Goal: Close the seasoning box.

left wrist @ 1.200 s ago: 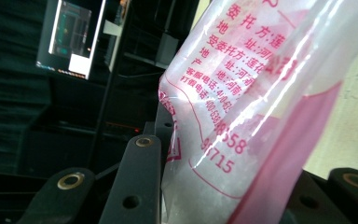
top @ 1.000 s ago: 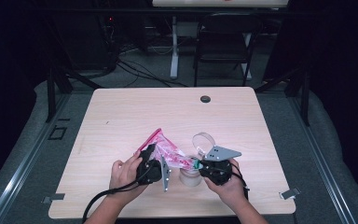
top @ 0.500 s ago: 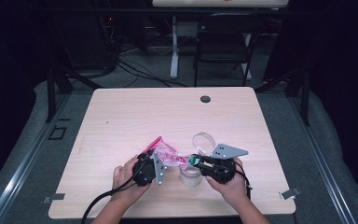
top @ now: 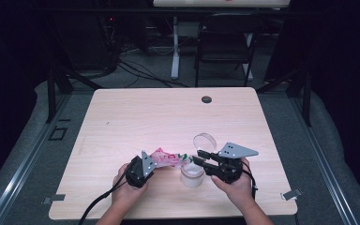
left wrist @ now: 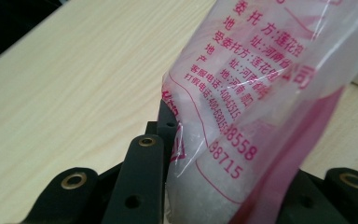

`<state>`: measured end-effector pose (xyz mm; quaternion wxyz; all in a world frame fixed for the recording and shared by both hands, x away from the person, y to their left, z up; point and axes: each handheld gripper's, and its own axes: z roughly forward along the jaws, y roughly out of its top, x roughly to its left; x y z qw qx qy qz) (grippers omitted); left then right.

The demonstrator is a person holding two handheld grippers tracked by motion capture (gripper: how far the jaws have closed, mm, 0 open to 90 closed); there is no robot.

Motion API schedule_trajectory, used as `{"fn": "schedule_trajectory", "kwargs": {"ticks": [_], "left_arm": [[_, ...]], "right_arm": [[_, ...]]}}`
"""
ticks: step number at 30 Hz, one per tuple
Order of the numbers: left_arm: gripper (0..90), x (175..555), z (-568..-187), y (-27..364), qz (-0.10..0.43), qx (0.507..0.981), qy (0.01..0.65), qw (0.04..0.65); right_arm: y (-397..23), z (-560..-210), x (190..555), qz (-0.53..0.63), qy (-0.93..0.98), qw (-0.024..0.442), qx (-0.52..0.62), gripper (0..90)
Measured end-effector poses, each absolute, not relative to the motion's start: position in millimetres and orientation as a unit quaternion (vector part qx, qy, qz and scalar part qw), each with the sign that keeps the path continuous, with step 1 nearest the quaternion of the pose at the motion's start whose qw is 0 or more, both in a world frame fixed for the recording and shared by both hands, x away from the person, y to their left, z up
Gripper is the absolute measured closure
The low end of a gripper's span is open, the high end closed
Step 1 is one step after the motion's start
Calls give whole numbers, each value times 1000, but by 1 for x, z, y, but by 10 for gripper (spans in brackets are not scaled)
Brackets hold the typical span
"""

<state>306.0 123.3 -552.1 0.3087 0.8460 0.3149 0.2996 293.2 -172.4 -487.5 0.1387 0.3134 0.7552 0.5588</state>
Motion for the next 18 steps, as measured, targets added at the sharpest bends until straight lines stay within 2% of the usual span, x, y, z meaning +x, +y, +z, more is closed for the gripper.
{"fn": "schedule_trajectory", "kwargs": {"ticks": [9, 13, 18], "left_arm": [[769, 313, -555, 138, 241, 823, 369, 358], [768, 317, -558, 148, 210, 801, 403, 388], [765, 321, -564, 160, 164, 771, 448, 421]], "right_arm": [[-173, -488, 294, 557, 755, 141, 316, 653], [-173, -490, 296, 550, 757, 141, 324, 589], [-170, -493, 297, 545, 761, 144, 322, 553]]}}
